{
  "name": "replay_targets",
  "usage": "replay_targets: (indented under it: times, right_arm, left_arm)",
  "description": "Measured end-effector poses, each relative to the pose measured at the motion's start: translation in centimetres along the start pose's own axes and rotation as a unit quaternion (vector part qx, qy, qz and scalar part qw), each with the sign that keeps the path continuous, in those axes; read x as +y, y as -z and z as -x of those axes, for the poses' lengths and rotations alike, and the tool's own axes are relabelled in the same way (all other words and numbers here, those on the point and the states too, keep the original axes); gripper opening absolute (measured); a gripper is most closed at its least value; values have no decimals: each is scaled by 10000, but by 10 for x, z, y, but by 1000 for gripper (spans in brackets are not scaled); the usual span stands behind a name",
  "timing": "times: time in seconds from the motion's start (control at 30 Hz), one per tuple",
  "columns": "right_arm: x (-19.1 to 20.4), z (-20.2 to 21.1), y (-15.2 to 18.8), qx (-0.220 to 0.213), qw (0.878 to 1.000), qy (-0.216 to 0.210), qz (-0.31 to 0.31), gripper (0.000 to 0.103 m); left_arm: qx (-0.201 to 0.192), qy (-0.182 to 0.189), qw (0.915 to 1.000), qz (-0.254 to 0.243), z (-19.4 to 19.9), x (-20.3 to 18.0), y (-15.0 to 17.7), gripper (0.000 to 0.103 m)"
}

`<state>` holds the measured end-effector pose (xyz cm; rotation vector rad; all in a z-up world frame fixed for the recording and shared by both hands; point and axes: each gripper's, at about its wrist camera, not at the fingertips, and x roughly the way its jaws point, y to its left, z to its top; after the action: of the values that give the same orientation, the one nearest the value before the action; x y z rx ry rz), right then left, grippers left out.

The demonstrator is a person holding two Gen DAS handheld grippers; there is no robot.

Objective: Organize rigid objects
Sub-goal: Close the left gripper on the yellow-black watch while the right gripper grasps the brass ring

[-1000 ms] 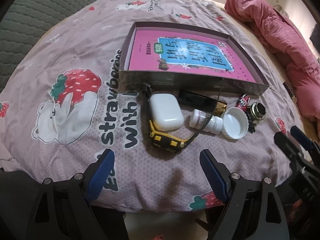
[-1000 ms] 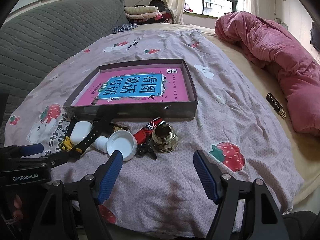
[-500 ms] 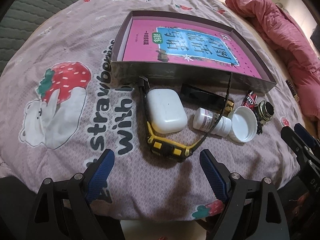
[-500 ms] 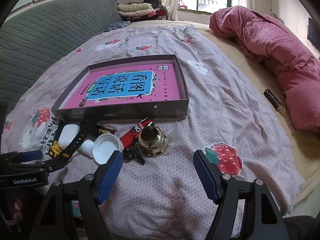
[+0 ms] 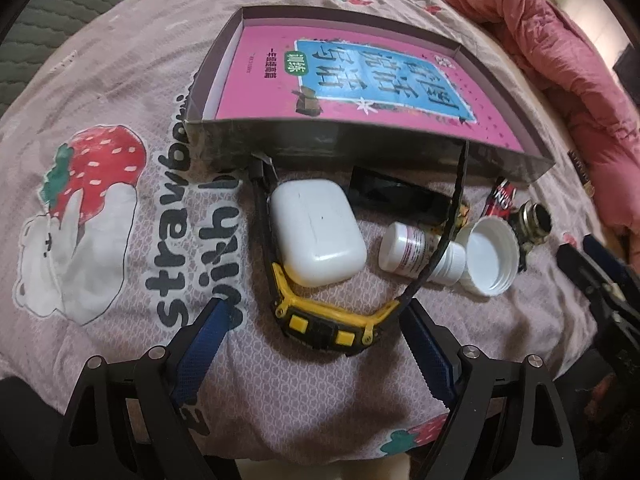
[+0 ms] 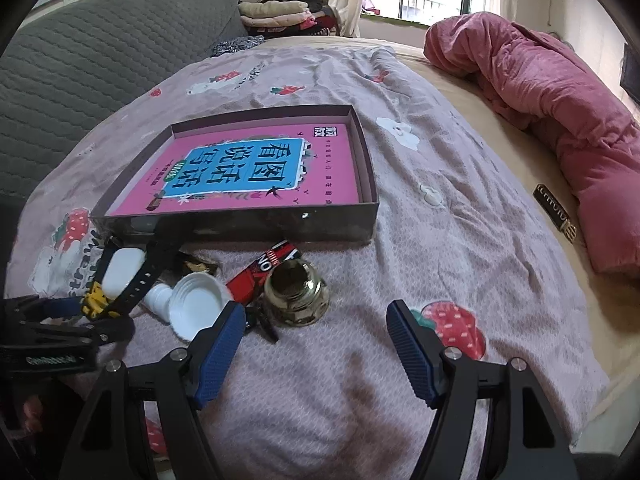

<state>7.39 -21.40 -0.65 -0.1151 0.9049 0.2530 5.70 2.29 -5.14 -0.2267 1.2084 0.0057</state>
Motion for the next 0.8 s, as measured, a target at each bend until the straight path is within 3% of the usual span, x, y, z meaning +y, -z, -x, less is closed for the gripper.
replay_targets:
  times: [0.2, 0.37, 0.7, 0.8]
  right_arm:
    - [0, -21, -1, 324, 9993, 13, 165, 72]
    - [10, -32, -5, 347, 9985, 17, 423, 72]
    - [-4, -45, -10, 527, 9984, -204, -36, 72]
    - [2, -45, -13, 459, 9987, -202, 118, 64]
  left_arm:
    - [25, 98, 9999, -21, -5, 2, -10, 85]
    - [-26, 312, 9994, -142, -1, -3, -9, 64]
    - [-5, 733, 9972, 148, -1, 7, -10, 63]
    - [-31, 826, 9963, 235, 0, 12, -8, 63]
